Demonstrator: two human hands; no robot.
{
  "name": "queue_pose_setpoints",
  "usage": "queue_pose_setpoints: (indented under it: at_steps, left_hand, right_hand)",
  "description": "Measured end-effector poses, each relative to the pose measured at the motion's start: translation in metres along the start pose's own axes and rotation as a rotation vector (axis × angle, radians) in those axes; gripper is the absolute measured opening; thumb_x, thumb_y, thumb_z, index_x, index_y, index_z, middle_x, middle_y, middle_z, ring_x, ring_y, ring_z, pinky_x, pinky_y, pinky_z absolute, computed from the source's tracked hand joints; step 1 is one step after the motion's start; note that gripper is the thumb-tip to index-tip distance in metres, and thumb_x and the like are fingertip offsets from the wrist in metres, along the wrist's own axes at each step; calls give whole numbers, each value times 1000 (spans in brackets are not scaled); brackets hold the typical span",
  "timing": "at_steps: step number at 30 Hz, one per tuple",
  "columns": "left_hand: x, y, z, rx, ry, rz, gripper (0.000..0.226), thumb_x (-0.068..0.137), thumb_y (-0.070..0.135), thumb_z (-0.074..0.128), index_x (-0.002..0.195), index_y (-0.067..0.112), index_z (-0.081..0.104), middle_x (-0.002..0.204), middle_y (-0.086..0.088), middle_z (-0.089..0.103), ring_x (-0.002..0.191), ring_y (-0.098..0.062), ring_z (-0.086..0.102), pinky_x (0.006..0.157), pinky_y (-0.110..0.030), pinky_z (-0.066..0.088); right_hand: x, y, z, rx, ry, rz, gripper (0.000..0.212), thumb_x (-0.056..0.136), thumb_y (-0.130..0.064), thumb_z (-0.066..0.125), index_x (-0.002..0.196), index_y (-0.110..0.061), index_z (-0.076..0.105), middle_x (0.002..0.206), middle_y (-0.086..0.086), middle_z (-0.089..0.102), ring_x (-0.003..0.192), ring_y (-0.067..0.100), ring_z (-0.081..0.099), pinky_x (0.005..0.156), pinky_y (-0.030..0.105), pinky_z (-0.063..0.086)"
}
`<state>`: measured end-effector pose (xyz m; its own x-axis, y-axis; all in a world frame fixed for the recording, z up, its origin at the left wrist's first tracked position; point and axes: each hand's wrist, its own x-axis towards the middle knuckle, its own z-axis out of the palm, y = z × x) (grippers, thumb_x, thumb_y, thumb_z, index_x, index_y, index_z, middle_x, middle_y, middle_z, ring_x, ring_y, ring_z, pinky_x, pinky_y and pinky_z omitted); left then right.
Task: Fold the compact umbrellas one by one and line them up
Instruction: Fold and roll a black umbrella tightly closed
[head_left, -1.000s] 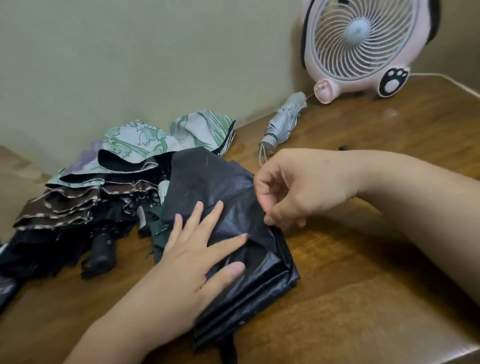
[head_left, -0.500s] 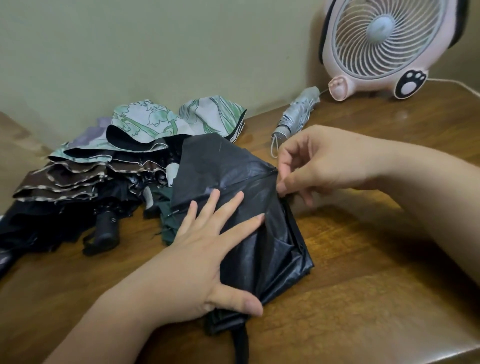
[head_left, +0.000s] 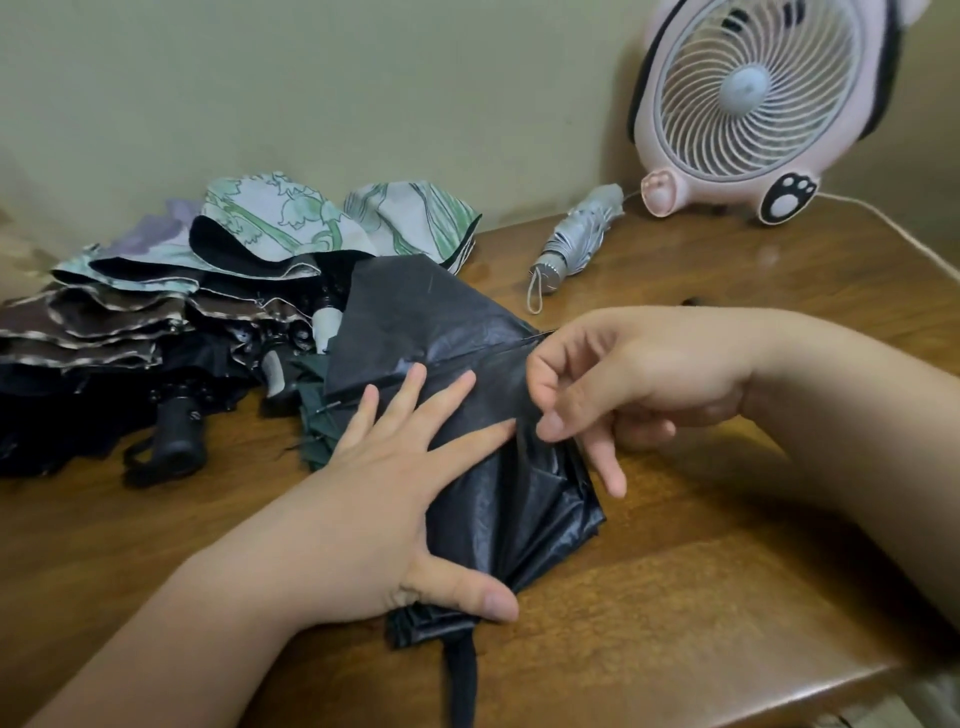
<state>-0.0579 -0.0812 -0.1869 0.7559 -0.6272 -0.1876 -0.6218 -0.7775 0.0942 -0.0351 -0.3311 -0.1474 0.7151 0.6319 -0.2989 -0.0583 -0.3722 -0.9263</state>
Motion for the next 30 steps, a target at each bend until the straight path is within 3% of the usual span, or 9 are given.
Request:
queue_pose_setpoints:
  at_steps: [3, 7, 9, 13, 15, 21, 24, 28, 30]
  left_hand:
    - [0, 0, -1, -14, 3, 8, 106, 53, 107, 40, 136, 77, -19, 158, 25, -41, 139, -7, -50, 122, -49, -22]
    - [0, 0, -1, 4, -14, 4, 102, 55, 107, 40, 129, 79, -23, 158, 23, -42, 138, -10, -52, 122, -52, -22]
    - [0, 1, 0, 3, -19, -1, 104, 54, 107, 40, 131, 77, -22, 158, 23, -42, 138, -11, -52, 122, -53, -21]
    - [-1, 2, -1, -12, -27, -10, 107, 54, 104, 45, 133, 76, -22, 157, 25, -42, 138, -10, -52, 121, -52, -23]
    - [-1, 2, -2, -28, -35, -13, 110, 54, 103, 49, 134, 75, -22, 156, 26, -42, 137, -9, -53, 121, -52, -24]
    - [0, -1, -5, -16, -69, -32, 131, 43, 102, 53, 143, 69, -24, 155, 26, -43, 136, -11, -54, 119, -56, -25]
    - [0, -1, -6, -14, -72, -23, 131, 41, 102, 54, 142, 70, -24, 155, 26, -44, 135, -11, -55, 118, -57, -26]
    - [0, 1, -6, -57, -71, -11, 125, 45, 99, 60, 142, 75, -15, 157, 25, -41, 137, -14, -54, 117, -61, -26]
    - [0, 2, -6, -78, -74, -6, 121, 47, 98, 61, 141, 77, -12, 157, 26, -40, 138, -16, -53, 116, -64, -24]
  right_hand:
    - [-11, 1, 8, 104, 15, 31, 24, 85, 0, 70, 94, -7, 49, 52, 18, 56, 37, 17, 61, 32, 13, 19]
    - [-23, 19, 28, 48, 310, 16, 42, 75, -2, 86, 93, -11, 50, 79, 42, 54, 36, 19, 55, 35, 17, 26]
    - [-23, 25, 40, 89, 439, -7, 39, 74, 2, 83, 92, -10, 50, 88, 37, 65, 35, 19, 54, 34, 18, 26]
    - [-21, 28, 49, 162, 557, -21, 35, 74, 7, 81, 90, -9, 54, 79, 27, 69, 35, 17, 50, 40, 18, 26]
    - [-22, 28, 45, 183, 571, -4, 33, 73, 6, 82, 88, -10, 57, 81, 34, 63, 37, 17, 49, 45, 22, 24]
    - [-23, 27, 37, 159, 530, -20, 24, 81, 11, 73, 85, -8, 59, 67, 14, 61, 38, 16, 45, 41, 18, 25]
    - [-25, 29, 40, 123, 509, -72, 22, 81, 6, 74, 87, -6, 57, 69, 15, 64, 38, 20, 50, 37, 17, 26]
    - [-25, 35, 47, 96, 430, -188, 31, 69, -5, 80, 91, -5, 58, 78, 13, 67, 49, 30, 55, 41, 27, 46]
    - [-26, 39, 47, 112, 434, -209, 31, 66, -4, 79, 90, -5, 60, 77, 9, 66, 51, 28, 52, 41, 27, 47]
